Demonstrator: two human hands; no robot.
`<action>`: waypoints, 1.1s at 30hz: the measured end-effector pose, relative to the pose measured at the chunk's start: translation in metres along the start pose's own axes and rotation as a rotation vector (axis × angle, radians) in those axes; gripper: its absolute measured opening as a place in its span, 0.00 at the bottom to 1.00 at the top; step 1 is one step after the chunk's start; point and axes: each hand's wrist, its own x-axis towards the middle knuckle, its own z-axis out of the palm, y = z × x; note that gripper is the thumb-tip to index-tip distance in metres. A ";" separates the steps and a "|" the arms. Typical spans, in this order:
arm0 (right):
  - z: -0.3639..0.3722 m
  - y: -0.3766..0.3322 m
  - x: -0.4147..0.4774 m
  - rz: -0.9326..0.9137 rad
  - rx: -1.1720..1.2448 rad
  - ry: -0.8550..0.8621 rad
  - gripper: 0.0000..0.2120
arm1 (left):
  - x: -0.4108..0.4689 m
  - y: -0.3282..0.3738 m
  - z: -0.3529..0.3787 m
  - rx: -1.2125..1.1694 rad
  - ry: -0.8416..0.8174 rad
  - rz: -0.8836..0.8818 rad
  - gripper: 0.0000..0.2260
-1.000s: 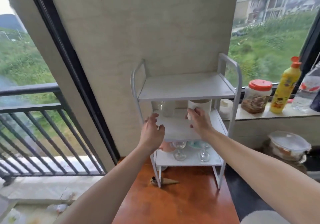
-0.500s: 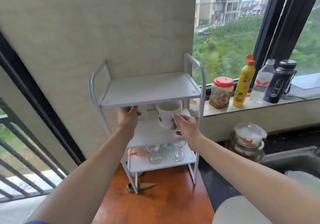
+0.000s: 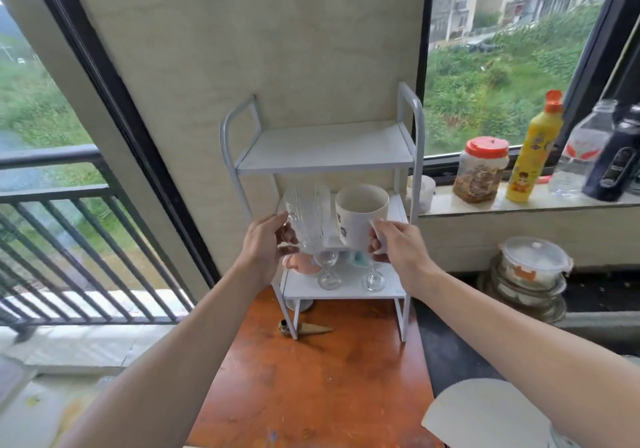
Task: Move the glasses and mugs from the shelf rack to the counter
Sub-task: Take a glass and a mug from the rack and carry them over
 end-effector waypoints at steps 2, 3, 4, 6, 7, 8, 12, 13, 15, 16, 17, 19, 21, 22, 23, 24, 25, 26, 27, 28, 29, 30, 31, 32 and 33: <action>-0.006 -0.001 -0.014 -0.004 0.005 -0.002 0.14 | -0.015 -0.002 -0.007 -0.033 -0.048 -0.022 0.13; -0.010 -0.002 -0.021 -0.005 0.004 -0.003 0.14 | -0.022 -0.003 -0.009 -0.042 -0.071 -0.034 0.13; -0.015 -0.002 -0.030 -0.007 0.002 -0.004 0.14 | -0.031 -0.005 -0.011 -0.044 -0.097 -0.046 0.13; -0.026 -0.003 -0.052 -0.009 -0.010 -0.017 0.14 | -0.047 -0.011 -0.015 -0.032 -0.140 -0.071 0.12; -0.031 -0.002 -0.066 -0.005 -0.016 -0.018 0.14 | -0.056 -0.015 -0.018 -0.021 -0.162 -0.087 0.12; -0.036 0.000 -0.081 0.003 -0.017 -0.014 0.15 | -0.066 -0.019 -0.020 -0.012 -0.189 -0.106 0.12; -0.056 0.020 -0.145 0.044 0.002 0.054 0.18 | -0.104 -0.041 -0.020 -0.019 -0.314 -0.205 0.06; -0.062 0.026 -0.161 0.062 0.006 0.079 0.18 | -0.114 -0.047 -0.016 -0.012 -0.350 -0.224 0.07; -0.079 0.037 -0.194 0.106 0.022 0.139 0.19 | -0.135 -0.059 -0.004 0.010 -0.433 -0.270 0.11; -0.089 0.042 -0.211 0.124 0.040 0.172 0.20 | -0.146 -0.065 0.004 0.021 -0.474 -0.288 0.13; -0.100 0.046 -0.228 0.138 0.057 0.203 0.20 | -0.157 -0.072 0.013 0.029 -0.514 -0.304 0.14; -0.124 0.052 -0.261 0.167 0.085 0.262 0.17 | -0.177 -0.084 0.034 0.043 -0.590 -0.340 0.15; -0.150 0.057 -0.293 0.189 0.118 0.329 0.16 | -0.200 -0.096 0.061 0.071 -0.672 -0.379 0.15; -0.163 0.060 -0.309 0.196 0.128 0.369 0.15 | -0.212 -0.101 0.077 0.086 -0.712 -0.394 0.16; -0.177 0.061 -0.325 0.202 0.135 0.411 0.14 | -0.225 -0.106 0.093 0.097 -0.749 -0.408 0.16; -0.190 0.063 -0.341 0.206 0.143 0.455 0.13 | -0.238 -0.110 0.109 0.105 -0.780 -0.419 0.16; -0.204 0.064 -0.358 0.211 0.153 0.503 0.13 | -0.251 -0.115 0.126 0.115 -0.809 -0.429 0.16; -0.218 0.065 -0.375 0.215 0.162 0.547 0.14 | -0.264 -0.119 0.144 0.124 -0.839 -0.438 0.16; -0.233 0.066 -0.393 0.216 0.171 0.586 0.14 | -0.279 -0.123 0.162 0.132 -0.873 -0.448 0.15; -0.248 0.065 -0.411 0.214 0.178 0.622 0.15 | -0.294 -0.128 0.180 0.137 -0.914 -0.457 0.15; -0.264 0.065 -0.430 0.211 0.182 0.657 0.15 | -0.309 -0.132 0.199 0.142 -0.960 -0.467 0.14; -0.280 0.065 -0.449 0.207 0.185 0.690 0.14 | -0.325 -0.138 0.217 0.147 -1.008 -0.478 0.14; -0.297 0.065 -0.469 0.199 0.190 0.721 0.14 | -0.342 -0.144 0.238 0.154 -1.051 -0.489 0.14; -0.314 0.065 -0.490 0.189 0.196 0.748 0.14 | -0.360 -0.150 0.258 0.162 -1.086 -0.498 0.13; -0.332 0.065 -0.511 0.183 0.201 0.773 0.14 | -0.380 -0.157 0.279 0.171 -1.116 -0.504 0.14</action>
